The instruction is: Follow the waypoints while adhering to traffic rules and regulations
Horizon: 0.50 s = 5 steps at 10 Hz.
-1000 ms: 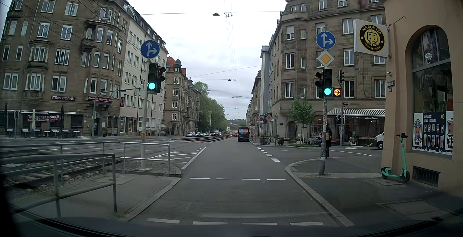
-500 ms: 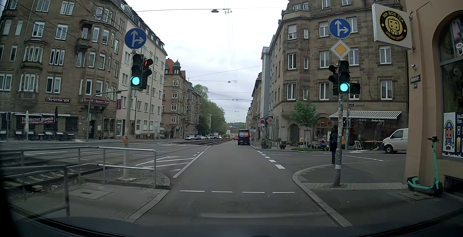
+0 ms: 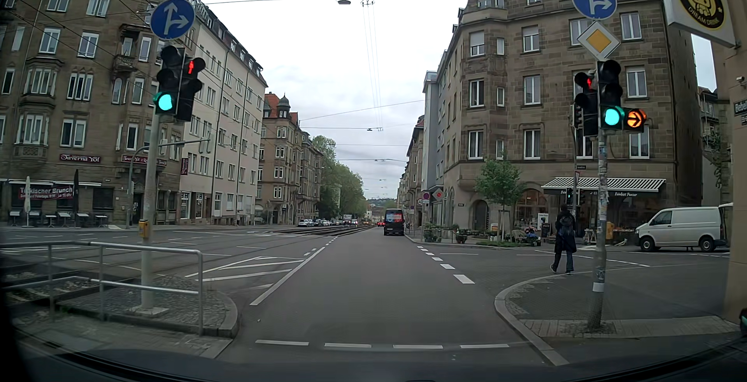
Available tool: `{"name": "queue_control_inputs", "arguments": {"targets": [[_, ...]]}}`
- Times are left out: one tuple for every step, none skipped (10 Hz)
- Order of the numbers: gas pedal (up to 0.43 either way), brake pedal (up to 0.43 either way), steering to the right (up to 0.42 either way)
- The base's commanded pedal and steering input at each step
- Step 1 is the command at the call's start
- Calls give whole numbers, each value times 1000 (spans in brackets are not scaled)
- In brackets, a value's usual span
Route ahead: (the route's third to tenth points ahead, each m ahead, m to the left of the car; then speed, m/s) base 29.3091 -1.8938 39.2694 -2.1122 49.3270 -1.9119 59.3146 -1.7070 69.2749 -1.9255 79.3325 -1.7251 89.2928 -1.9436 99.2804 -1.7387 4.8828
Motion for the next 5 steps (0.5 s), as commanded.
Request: {"name": "queue_control_inputs", "arguments": {"targets": [[378,0,-3],[378,0,-5],[378,0,-5],[378,0,-5],[370,0,-6]]}}
